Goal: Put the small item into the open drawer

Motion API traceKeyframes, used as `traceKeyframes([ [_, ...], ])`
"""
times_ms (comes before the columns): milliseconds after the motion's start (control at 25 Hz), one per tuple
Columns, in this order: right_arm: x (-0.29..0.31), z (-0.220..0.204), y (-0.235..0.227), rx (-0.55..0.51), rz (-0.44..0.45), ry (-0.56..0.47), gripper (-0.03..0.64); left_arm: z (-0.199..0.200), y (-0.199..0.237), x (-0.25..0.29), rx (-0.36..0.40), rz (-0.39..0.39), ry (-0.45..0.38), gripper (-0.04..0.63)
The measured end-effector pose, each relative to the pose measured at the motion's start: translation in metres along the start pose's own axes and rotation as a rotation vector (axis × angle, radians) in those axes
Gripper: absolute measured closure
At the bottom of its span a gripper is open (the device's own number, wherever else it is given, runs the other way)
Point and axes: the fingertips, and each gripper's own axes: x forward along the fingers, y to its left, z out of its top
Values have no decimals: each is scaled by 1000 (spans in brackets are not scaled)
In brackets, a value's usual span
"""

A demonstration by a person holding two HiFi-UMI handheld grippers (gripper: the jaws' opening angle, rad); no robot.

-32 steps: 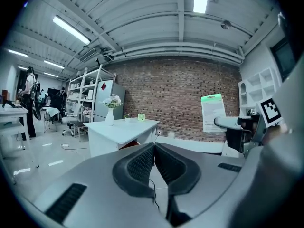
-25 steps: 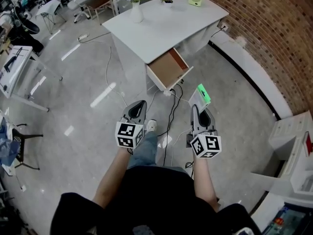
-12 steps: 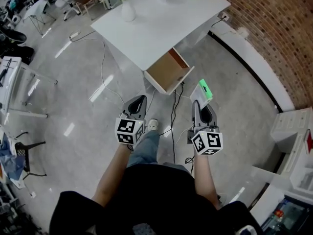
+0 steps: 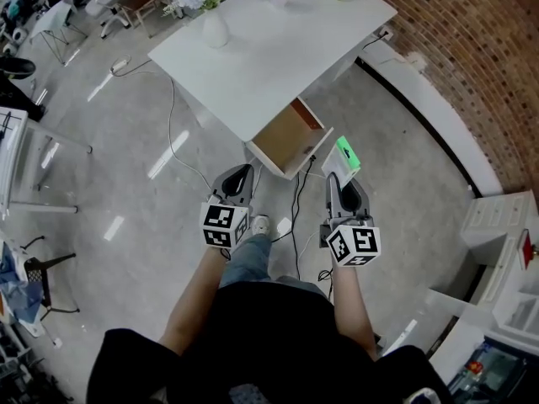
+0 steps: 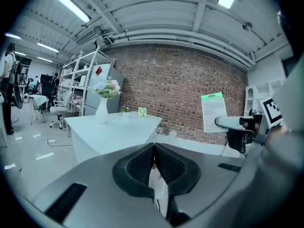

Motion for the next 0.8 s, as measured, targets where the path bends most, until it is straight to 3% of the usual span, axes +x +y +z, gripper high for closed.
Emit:
traceKeyframes([
  [400,50,4,-11,29,1,-15,532,33,11,52,49,-35,-26,574],
  [800,86,2,-40,44,36,26,532,46,6,94,62,-11,-15,572],
])
